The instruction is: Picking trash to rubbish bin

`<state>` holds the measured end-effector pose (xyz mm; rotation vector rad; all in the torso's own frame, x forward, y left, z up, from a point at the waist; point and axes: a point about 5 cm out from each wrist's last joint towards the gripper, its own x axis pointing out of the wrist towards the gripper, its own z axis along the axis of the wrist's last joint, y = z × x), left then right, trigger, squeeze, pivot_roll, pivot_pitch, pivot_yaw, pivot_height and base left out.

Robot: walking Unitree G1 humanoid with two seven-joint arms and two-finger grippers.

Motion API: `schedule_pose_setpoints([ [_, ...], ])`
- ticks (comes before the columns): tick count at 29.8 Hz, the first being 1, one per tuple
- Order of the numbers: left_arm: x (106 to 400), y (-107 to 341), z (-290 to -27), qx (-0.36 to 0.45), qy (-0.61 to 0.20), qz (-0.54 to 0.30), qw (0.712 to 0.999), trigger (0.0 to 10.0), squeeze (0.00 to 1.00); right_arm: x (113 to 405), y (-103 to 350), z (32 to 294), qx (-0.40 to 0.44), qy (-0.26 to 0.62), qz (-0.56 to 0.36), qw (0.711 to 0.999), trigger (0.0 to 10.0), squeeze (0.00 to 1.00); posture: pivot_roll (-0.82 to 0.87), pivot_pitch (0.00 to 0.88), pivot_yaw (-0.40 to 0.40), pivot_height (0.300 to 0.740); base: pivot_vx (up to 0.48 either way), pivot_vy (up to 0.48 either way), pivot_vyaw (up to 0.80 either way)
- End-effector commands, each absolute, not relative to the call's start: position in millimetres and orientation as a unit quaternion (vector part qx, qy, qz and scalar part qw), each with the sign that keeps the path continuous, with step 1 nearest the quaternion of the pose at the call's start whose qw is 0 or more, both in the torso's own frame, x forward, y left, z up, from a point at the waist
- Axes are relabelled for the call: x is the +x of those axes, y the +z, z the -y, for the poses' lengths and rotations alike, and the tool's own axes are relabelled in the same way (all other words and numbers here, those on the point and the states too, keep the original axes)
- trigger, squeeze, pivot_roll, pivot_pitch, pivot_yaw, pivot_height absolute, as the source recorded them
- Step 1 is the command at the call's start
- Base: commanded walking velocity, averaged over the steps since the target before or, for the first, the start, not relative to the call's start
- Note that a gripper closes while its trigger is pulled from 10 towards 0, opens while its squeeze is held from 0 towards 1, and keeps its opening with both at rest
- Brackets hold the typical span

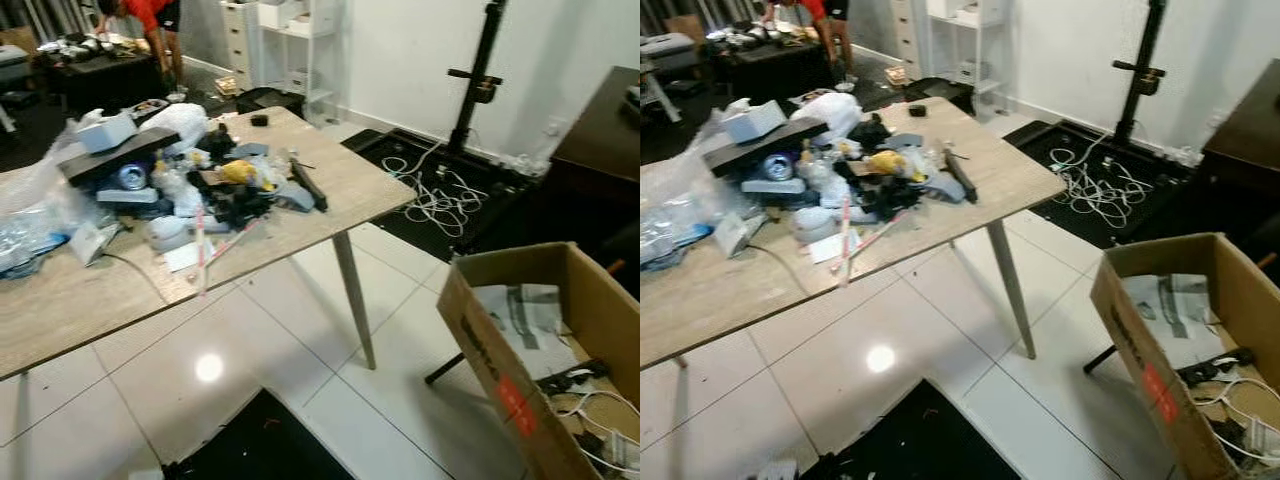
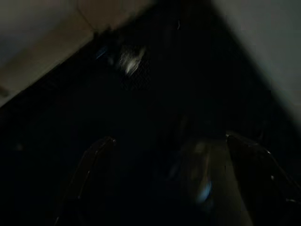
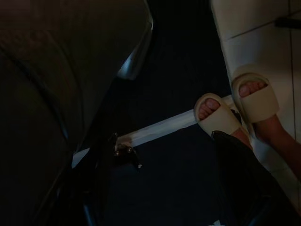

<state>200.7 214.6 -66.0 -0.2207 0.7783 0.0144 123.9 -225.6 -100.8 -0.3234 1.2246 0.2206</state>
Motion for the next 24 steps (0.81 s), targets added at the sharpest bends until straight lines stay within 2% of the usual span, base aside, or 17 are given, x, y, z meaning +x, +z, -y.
schedule_pose_setpoints([
  [1, 214.0, -54.8, -217.8, -0.142, 0.0, -0.329, 0.933, 10.0, 0.0, 114.6, -104.4, 222.0, -0.142, 0.108, -0.583, 0.793, 10.0, 0.0, -0.13, 0.161, 0.05, 0.74, 0.0, 0.0, 0.78],
  [6, 264.8, -11.3, -209.1, -0.23, -0.07, -0.185, 0.953, 10.0, 0.0, 113.7, -104.4, 222.9, -0.145, 0.11, -0.584, 0.791, 10.0, 0.0, -0.12, 0.165, 0.044, 0.74, 0.0, 0.0, 0.78],
  [7, 264.8, -11.3, -209.1, -0.23, -0.07, -0.185, 0.953, 10.0, 0.0, 113.7, -104.4, 222.9, -0.145, 0.11, -0.584, 0.791, 10.0, 0.0, -0.12, 0.165, 0.044, 0.74, 0.0, 0.0, 0.78],
  [9, 298.8, 28.4, -203.1, -0.264, -0.115, -0.08, 0.954, 10.0, 0.0, 113.7, -104.3, 223.4, -0.146, 0.11, -0.584, 0.791, 10.0, 0.0, -0.13, 0.166, 0.044, 0.74, 0.0, 0.0, 0.78],
  [10, 298.8, 28.4, -203.1, -0.264, -0.115, -0.08, 0.954, 10.0, 0.0, 113.7, -104.3, 223.4, -0.146, 0.11, -0.584, 0.791, 10.0, 0.0, -0.13, 0.166, 0.044, 0.74, 0.0, 0.0, 0.78],
  [12, 325.8, 75.6, -195.5, -0.3, -0.175, 0.032, 0.937, 10.0, 0.0, 113.8, -104.2, 223.9, -0.146, 0.11, -0.583, 0.791, 10.0, 0.0, -0.13, 0.168, 0.043, 0.74, 0.0, 0.0, 0.78],
  [13, 325.8, 75.6, -195.5, -0.3, -0.175, 0.032, 0.937, 10.0, 0.0, 113.8, -104.2, 223.9, -0.146, 0.11, -0.583, 0.791, 10.0, 0.0, -0.13, 0.168, 0.043, 0.74, 0.0, 0.0, 0.78],
  [14, 341.4, 121.6, -186.1, -0.309, -0.235, 0.123, 0.913, 10.0, 0.0, 114.4, -103.9, 224.0, -0.145, 0.108, -0.582, 0.793, 10.0, 0.0, -0.13, 0.168, 0.043, 0.74, 0.0, 0.0, 0.78],
  [15, 344.7, 134.9, -183.1, -0.308, -0.25, 0.147, 0.906, 10.0, 0.0, 114.8, -103.8, 224.0, -0.145, 0.107, -0.581, 0.794, 10.0, 0.0, -0.13, 0.167, 0.044, 0.74, 0.0, 0.0, 0.78],
  [18, 354.7, 164.8, -170.9, -0.279, -0.276, 0.18, 0.902, 10.0, 0.0, 116.0, -103.5, 224.2, -0.14, 0.095, -0.577, 0.799, 10.0, 0.0, -0.14, 0.172, 0.046, 0.74, 0.0, 0.0, 0.26],
  [24, 362.0, 175.4, -147.1, -0.202, -0.298, 0.158, 0.919, 10.0, 0.0, 120.0, -104.0, 217.6, -0.139, 0.095, -0.574, 0.801, 10.0, 0.0, -0.15, 0.177, 0.049, 0.74, 0.0, 0.0, 0.0],
])
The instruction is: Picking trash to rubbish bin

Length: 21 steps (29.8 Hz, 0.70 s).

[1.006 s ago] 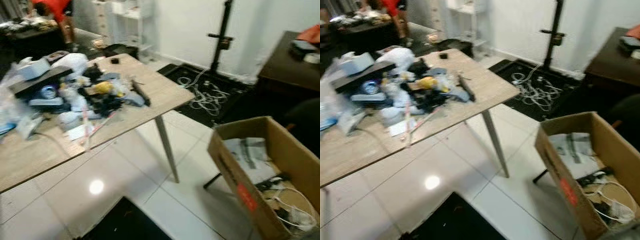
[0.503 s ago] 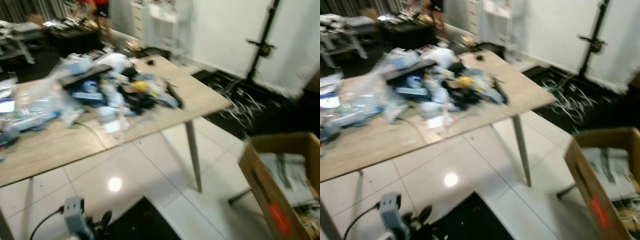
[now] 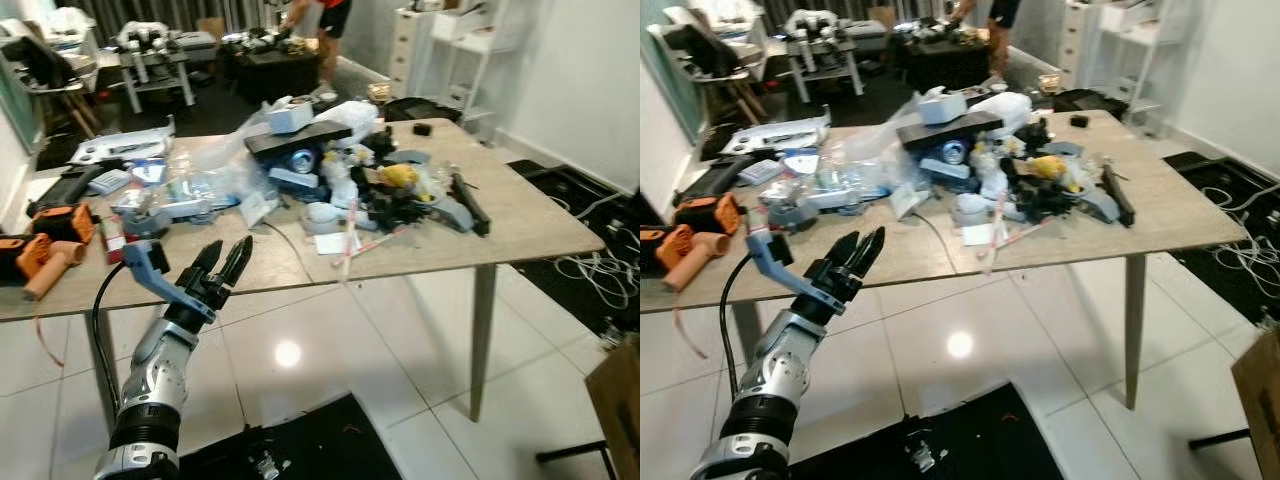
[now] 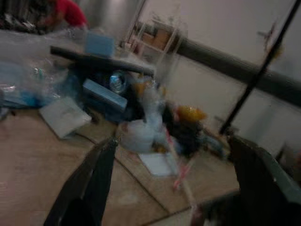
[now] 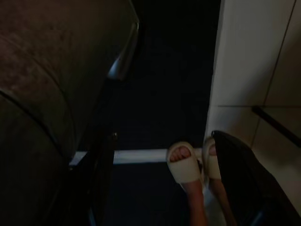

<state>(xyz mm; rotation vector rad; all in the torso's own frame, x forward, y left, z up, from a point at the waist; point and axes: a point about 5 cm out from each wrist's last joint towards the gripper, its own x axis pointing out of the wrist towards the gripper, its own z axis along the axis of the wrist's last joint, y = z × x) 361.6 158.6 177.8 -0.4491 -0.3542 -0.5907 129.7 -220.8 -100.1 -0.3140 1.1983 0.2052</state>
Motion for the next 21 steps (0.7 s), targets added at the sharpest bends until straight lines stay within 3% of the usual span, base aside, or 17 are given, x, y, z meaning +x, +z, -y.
schedule_pose_setpoints([
  [1, 360.8, 173.6, -143.6, -0.187, -0.304, 0.154, 0.921, 10.0, 0.0, 121.3, -104.1, 215.5, -0.139, 0.095, -0.574, 0.802, 10.0, 0.0, -0.15, 0.177, 0.049, 0.74, 0.0, 0.0, 0.0],
  [10, 357.8, 161.9, -137.6, -0.208, -0.276, 0.125, 0.93, 10.0, 0.0, 136.9, -101.1, 205.9, -0.139, 0.1, -0.565, 0.807, 10.0, 0.0, -0.15, 0.178, 0.045, 0.74, 0.244, -0.302, 0.0],
  [17, 358.2, 159.8, -137.0, -0.203, -0.264, 0.119, 0.936, 10.0, 0.0, 138.6, -100.6, 205.2, -0.14, 0.103, -0.564, 0.807, 10.0, 0.0, -0.15, 0.174, 0.041, 0.74, 0.0, -0.411, 0.0],
  [21, 360.3, 161.7, -140.4, -0.198, -0.244, 0.118, 0.942, 10.0, 0.0, 136.2, -101.3, 205.8, -0.14, 0.103, -0.566, 0.806, 10.0, 0.0, -0.15, 0.173, 0.042, 0.74, 0.0, 0.0, 0.0],
])
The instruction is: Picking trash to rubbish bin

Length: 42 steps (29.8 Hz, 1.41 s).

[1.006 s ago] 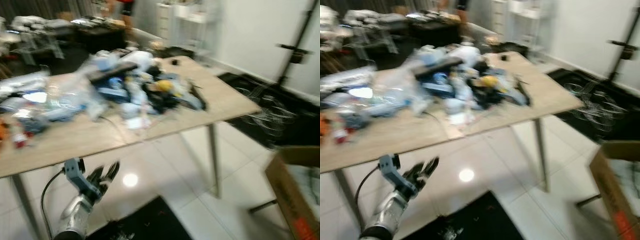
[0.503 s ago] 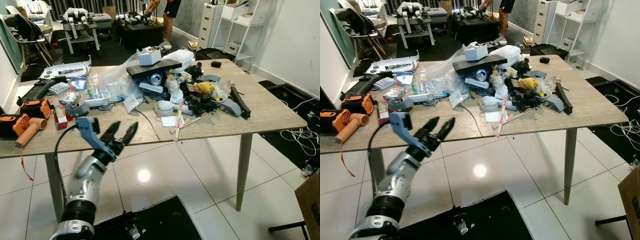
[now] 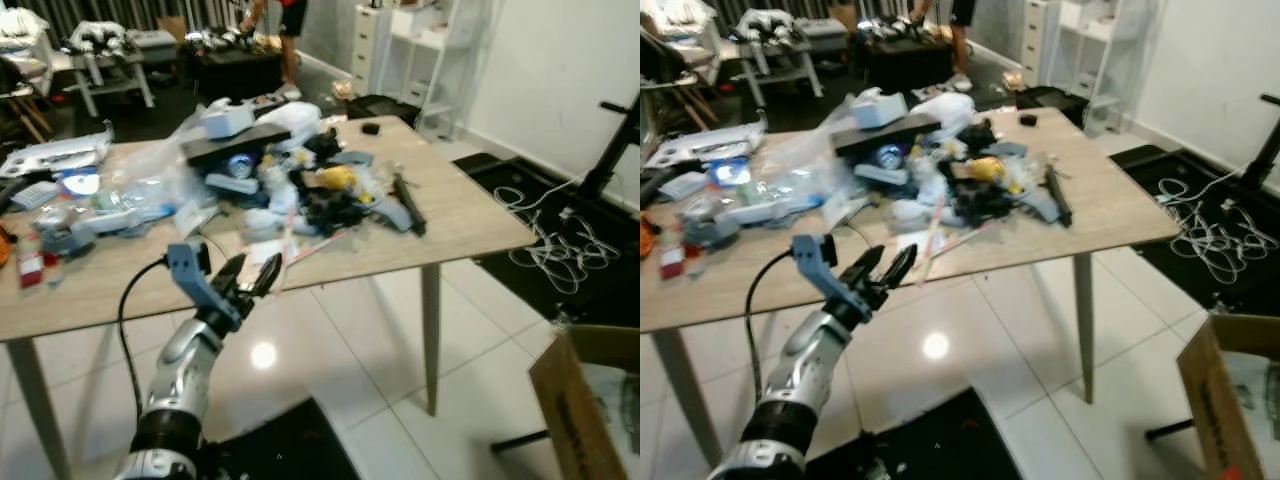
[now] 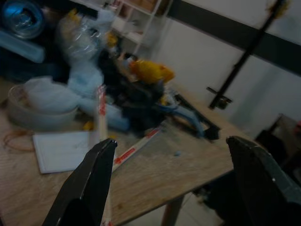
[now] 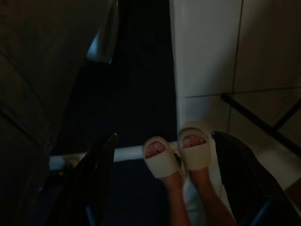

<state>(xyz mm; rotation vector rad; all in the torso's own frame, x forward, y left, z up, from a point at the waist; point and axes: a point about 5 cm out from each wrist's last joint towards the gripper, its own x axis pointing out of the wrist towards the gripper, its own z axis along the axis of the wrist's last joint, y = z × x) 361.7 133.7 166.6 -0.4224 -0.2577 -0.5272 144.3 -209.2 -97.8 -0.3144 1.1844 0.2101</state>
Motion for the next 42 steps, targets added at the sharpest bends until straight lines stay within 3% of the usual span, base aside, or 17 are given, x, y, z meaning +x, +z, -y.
schedule_pose_setpoints([
  [1, 360.4, 161.8, -140.8, -0.196, -0.242, 0.119, 0.943, 10.0, 0.0, 135.9, -101.4, 205.7, -0.14, 0.103, -0.566, 0.806, 10.0, 0.0, -0.15, 0.173, 0.042, 0.74, 0.0, 0.0, 0.0],
  [22, 366.4, 156.0, -144.8, -0.12, -0.202, 0.091, 0.968, 10.0, 0.0, 135.2, -102.0, 204.1, -0.138, 0.104, -0.568, 0.805, 10.0, 0.0, -0.15, 0.178, 0.043, 0.74, 0.0, 0.0, 0.0],
  [23, 367.8, 156.3, -143.0, -0.109, -0.202, 0.089, 0.969, 10.0, 0.12, 135.2, -101.9, 204.3, -0.138, 0.104, -0.568, 0.805, 10.0, 0.0, -0.15, 0.179, 0.042, 0.74, 0.0, 0.0, 0.0],
  [24, 367.8, 156.3, -143.0, -0.109, -0.202, 0.089, 0.969, 10.0, 0.12, 135.2, -101.9, 204.3, -0.138, 0.104, -0.568, 0.805, 10.0, 0.0, -0.15, 0.179, 0.042, 0.74, 0.0, 0.0, 0.0],
  [25, 369.5, 158.0, -140.7, -0.1, -0.201, 0.09, 0.97, 10.0, 1.0, 134.8, -102.0, 204.7, -0.139, 0.104, -0.568, 0.805, 10.0, 0.0, -0.16, 0.186, 0.038, 0.74, 0.0, 0.0, 0.0],
  [32, 379.0, 176.1, -122.6, -0.072, -0.22, 0.109, 0.967, 10.0, 1.0, 127.0, -103.9, 207.9, -0.143, 0.105, -0.575, 0.799, 10.0, 0.0, -0.17, 0.22, 0.032, 0.74, 0.0, 0.0, 0.0],
  [33, 381.2, 181.3, -116.4, -0.066, -0.229, 0.113, 0.965, 10.0, 0.38, 120.9, -105.6, 209.0, -0.142, 0.104, -0.581, 0.795, 10.0, 0.0, -0.18, 0.245, 0.033, 0.74, 0.0, 0.0, 0.0],
  [35, 381.2, 181.3, -116.4, -0.066, -0.229, 0.113, 0.965, 10.0, 0.38, 120.9, -105.6, 209.0, -0.142, 0.104, -0.581, 0.795, 10.0, 0.0, -0.18, 0.245, 0.033, 0.74, 0.0, 0.0, 0.0],
  [36, 381.8, 182.7, -114.1, -0.063, -0.234, 0.114, 0.964, 10.0, 0.0, 118.5, -106.2, 209.4, -0.142, 0.104, -0.583, 0.793, 10.0, 0.0, -0.18, 0.245, 0.033, 0.74, 0.0, 0.0, 0.0],
  [42, 382.9, 186.0, -97.9, -0.043, -0.255, 0.113, 0.959, 10.0, 0.0, 99.3, -110.8, 211.6, -0.139, 0.105, -0.598, 0.782, 10.0, 0.0, -0.21, 0.327, 0.032, 0.74, 0.0, 0.0, 0.0],
])
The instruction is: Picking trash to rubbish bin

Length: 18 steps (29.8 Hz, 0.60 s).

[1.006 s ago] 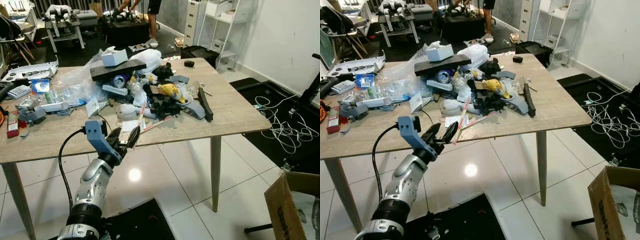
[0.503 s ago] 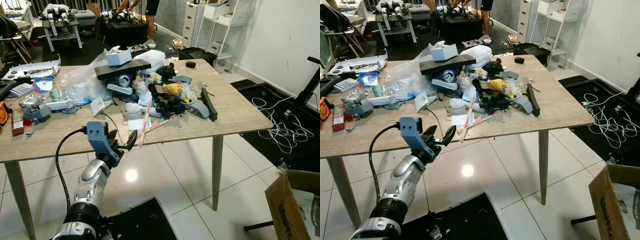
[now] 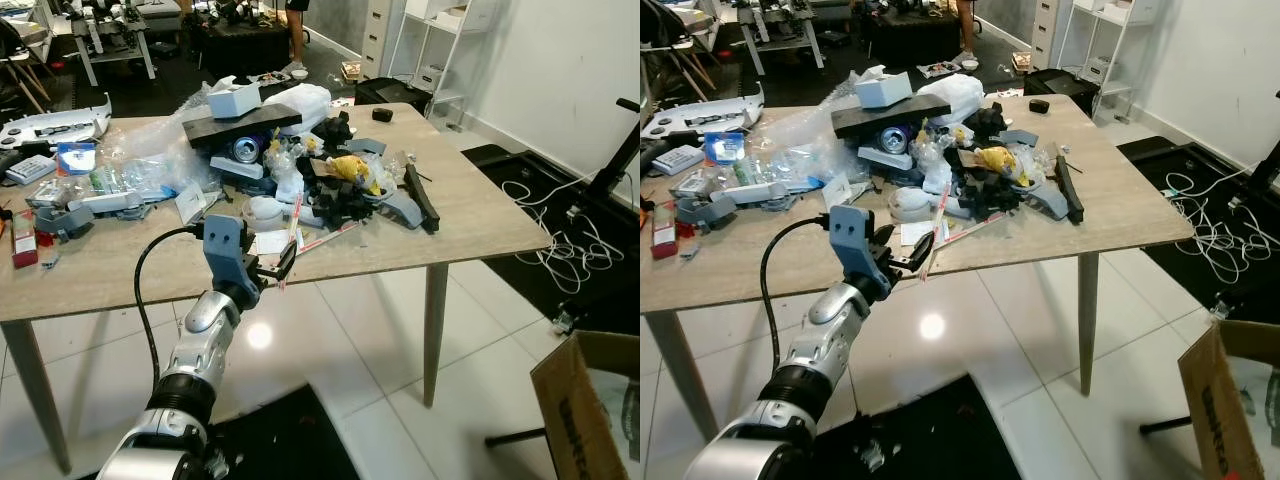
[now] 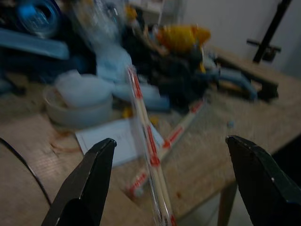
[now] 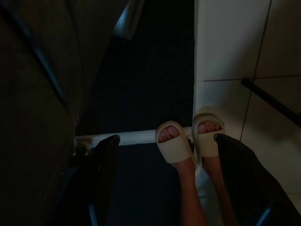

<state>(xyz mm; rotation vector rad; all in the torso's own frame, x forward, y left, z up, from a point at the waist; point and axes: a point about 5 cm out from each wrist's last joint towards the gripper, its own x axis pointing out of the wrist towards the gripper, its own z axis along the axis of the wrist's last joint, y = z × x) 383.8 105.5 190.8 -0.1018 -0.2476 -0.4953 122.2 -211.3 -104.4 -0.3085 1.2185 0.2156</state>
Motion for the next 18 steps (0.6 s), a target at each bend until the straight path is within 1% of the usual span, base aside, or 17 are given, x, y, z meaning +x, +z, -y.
schedule_pose_setpoints([
  [1, 383.6, 187.0, -93.4, -0.038, -0.257, 0.111, 0.959, 10.0, 0.0, 94.4, -111.8, 212.3, -0.139, 0.106, -0.601, 0.78, 10.0, 0.0, -0.21, 0.352, 0.03, 0.74, 0.0, 0.0, 0.0],
  [2, 383.6, 187.0, -93.4, -0.038, -0.257, 0.111, 0.959, 10.0, 0.0, 94.4, -111.8, 212.3, -0.139, 0.106, -0.601, 0.78, 10.0, 0.0, -0.21, 0.352, 0.03, 0.74, 0.0, 0.0, 0.0],
  [4, 384.6, 190.5, -85.6, -0.029, -0.261, 0.113, 0.958, 10.0, 0.0, 76.3, -112.9, 223.0, -0.141, 0.108, -0.609, 0.773, 10.0, 0.0, -0.2, 0.38, 0.027, 0.74, 0.0, 0.0, 0.0],
  [5, 384.6, 190.5, -85.6, -0.029, -0.261, 0.113, 0.958, 10.0, 0.0, 76.3, -112.9, 223.0, -0.141, 0.108, -0.609, 0.773, 10.0, 0.0, -0.2, 0.38, 0.027, 0.74, 0.0, 0.0, 0.0],
  [7, 385.5, 196.5, -79.7, -0.026, -0.266, 0.121, 0.956, 10.0, 0.0, 68.0, -112.2, 231.3, -0.137, 0.098, -0.609, 0.775, 10.0, 0.0, -0.21, 0.407, 0.029, 0.74, 0.0, 0.0, 0.0],
  [11, 385.8, 203.9, -74.2, -0.026, -0.272, 0.132, 0.953, 10.0, 0.0, 64.9, -111.6, 234.4, -0.136, 0.097, -0.607, 0.777, 10.0, 0.0, -0.21, 0.431, 0.033, 0.74, 0.0, 0.0, 0.0],
  [12, 386.8, 210.6, -69.0, -0.016, -0.27, 0.141, 0.952, 10.0, 0.0, 62.8, -111.4, 235.7, -0.14, 0.1, -0.605, 0.778, 10.0, 0.0, -0.21, 0.447, 0.036, 0.74, 0.0, 0.0, 0.0],
  [14, 387.1, 212.3, -67.7, -0.01, -0.267, 0.144, 0.953, 10.0, 0.0, 62.2, -111.3, 236.0, -0.14, 0.101, -0.604, 0.778, 10.0, 0.0, -0.21, 0.449, 0.036, 0.74, 0.0, 0.0, 0.0],
  [17, 388.1, 215.5, -62.8, 0.028, -0.26, 0.148, 0.954, 10.0, 0.0, 60.3, -111.5, 235.7, -0.14, 0.101, -0.603, 0.779, 10.0, 0.0, -0.22, 0.458, 0.042, 0.74, 0.0, 0.0, 0.0],
  [18, 388.1, 215.5, -62.8, 0.028, -0.26, 0.148, 0.954, 10.0, 0.0, 60.3, -111.5, 235.7, -0.14, 0.101, -0.603, 0.779, 10.0, 0.0, -0.22, 0.458, 0.042, 0.74, 0.0, 0.0, 0.0],
])
